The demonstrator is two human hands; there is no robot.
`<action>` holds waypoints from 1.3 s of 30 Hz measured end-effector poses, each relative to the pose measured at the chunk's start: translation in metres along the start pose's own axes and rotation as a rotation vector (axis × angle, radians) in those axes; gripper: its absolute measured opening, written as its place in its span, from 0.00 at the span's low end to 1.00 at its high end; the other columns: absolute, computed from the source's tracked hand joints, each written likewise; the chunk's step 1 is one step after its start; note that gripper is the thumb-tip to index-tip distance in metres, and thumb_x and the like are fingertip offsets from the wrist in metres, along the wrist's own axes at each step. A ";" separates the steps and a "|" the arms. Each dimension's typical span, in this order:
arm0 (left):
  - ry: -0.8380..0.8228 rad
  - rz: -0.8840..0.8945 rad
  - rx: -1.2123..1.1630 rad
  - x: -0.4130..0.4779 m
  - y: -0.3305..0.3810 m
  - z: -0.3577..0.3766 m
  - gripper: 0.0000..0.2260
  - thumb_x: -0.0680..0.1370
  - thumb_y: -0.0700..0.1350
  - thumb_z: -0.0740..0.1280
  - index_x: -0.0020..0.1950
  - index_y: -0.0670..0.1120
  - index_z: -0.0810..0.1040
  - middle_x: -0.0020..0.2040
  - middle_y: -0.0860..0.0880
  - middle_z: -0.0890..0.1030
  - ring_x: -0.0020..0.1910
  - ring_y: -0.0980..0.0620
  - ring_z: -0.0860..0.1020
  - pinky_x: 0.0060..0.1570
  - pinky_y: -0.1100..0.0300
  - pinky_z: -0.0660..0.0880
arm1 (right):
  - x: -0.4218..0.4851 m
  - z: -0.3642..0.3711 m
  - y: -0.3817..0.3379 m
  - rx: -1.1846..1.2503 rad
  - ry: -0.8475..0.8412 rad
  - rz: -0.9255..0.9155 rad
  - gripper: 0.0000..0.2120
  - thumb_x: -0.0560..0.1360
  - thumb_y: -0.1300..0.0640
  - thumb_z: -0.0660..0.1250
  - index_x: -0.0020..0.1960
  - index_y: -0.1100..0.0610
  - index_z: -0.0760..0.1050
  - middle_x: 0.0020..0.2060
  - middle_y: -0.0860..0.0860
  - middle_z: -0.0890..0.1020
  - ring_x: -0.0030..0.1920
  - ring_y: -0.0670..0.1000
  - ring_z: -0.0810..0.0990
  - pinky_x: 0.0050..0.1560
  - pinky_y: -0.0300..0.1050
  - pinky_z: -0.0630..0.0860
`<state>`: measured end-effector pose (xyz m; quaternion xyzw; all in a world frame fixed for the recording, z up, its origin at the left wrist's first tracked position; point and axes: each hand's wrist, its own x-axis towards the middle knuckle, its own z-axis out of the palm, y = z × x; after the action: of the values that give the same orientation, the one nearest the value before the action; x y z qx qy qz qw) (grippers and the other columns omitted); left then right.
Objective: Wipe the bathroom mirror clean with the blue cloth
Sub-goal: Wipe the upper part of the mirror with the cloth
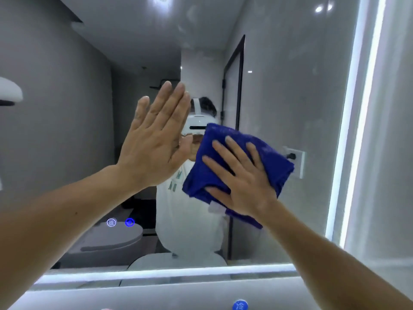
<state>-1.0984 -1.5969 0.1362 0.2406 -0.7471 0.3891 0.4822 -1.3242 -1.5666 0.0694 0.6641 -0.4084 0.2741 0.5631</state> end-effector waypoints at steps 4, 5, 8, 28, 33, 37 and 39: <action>0.020 -0.022 0.020 0.018 -0.008 0.000 0.30 0.82 0.54 0.47 0.80 0.41 0.49 0.81 0.44 0.50 0.80 0.47 0.47 0.77 0.43 0.48 | 0.095 -0.024 0.053 -0.059 0.092 0.021 0.26 0.80 0.39 0.55 0.74 0.51 0.67 0.75 0.55 0.65 0.76 0.58 0.59 0.74 0.63 0.52; 0.025 -0.031 0.022 0.022 -0.011 -0.001 0.30 0.82 0.55 0.47 0.81 0.41 0.49 0.81 0.44 0.50 0.80 0.47 0.47 0.77 0.42 0.48 | 0.114 -0.029 0.064 -0.070 0.100 0.025 0.26 0.80 0.39 0.55 0.74 0.51 0.67 0.75 0.55 0.65 0.76 0.58 0.59 0.74 0.62 0.51; 0.056 -0.028 0.031 0.032 -0.015 -0.007 0.29 0.83 0.55 0.46 0.80 0.42 0.50 0.81 0.44 0.51 0.80 0.46 0.48 0.77 0.43 0.48 | 0.152 -0.039 0.083 -0.083 0.084 0.080 0.27 0.80 0.37 0.52 0.75 0.49 0.65 0.76 0.53 0.63 0.77 0.56 0.57 0.75 0.60 0.49; -0.042 -0.079 0.137 0.067 0.001 -0.060 0.30 0.80 0.55 0.47 0.80 0.42 0.53 0.80 0.47 0.51 0.80 0.50 0.47 0.77 0.43 0.49 | 0.012 0.009 0.000 0.010 -0.060 -0.041 0.33 0.78 0.34 0.50 0.78 0.48 0.55 0.79 0.53 0.53 0.78 0.58 0.50 0.73 0.65 0.49; -0.037 -0.107 0.157 0.097 -0.019 -0.067 0.31 0.80 0.57 0.43 0.80 0.45 0.48 0.81 0.50 0.45 0.79 0.54 0.40 0.78 0.46 0.43 | 0.083 -0.005 0.037 -0.027 0.009 -0.034 0.28 0.81 0.39 0.51 0.78 0.48 0.57 0.78 0.51 0.56 0.78 0.56 0.51 0.74 0.63 0.51; -0.012 -0.094 0.173 0.121 -0.044 -0.064 0.30 0.80 0.58 0.40 0.80 0.47 0.45 0.81 0.51 0.42 0.78 0.57 0.37 0.78 0.48 0.41 | 0.168 -0.022 0.069 -0.045 0.045 0.001 0.26 0.81 0.40 0.51 0.77 0.48 0.59 0.77 0.51 0.58 0.78 0.55 0.51 0.75 0.60 0.46; 0.004 -0.078 0.177 0.132 -0.058 -0.062 0.30 0.80 0.59 0.39 0.80 0.48 0.44 0.81 0.51 0.42 0.78 0.57 0.36 0.78 0.48 0.41 | 0.210 -0.029 0.083 -0.056 0.074 0.035 0.26 0.81 0.40 0.51 0.77 0.48 0.59 0.78 0.50 0.57 0.78 0.55 0.50 0.75 0.59 0.42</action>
<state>-1.0780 -1.5783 0.2911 0.3102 -0.6990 0.4350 0.4754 -1.2841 -1.5905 0.2919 0.6302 -0.4064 0.2967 0.5913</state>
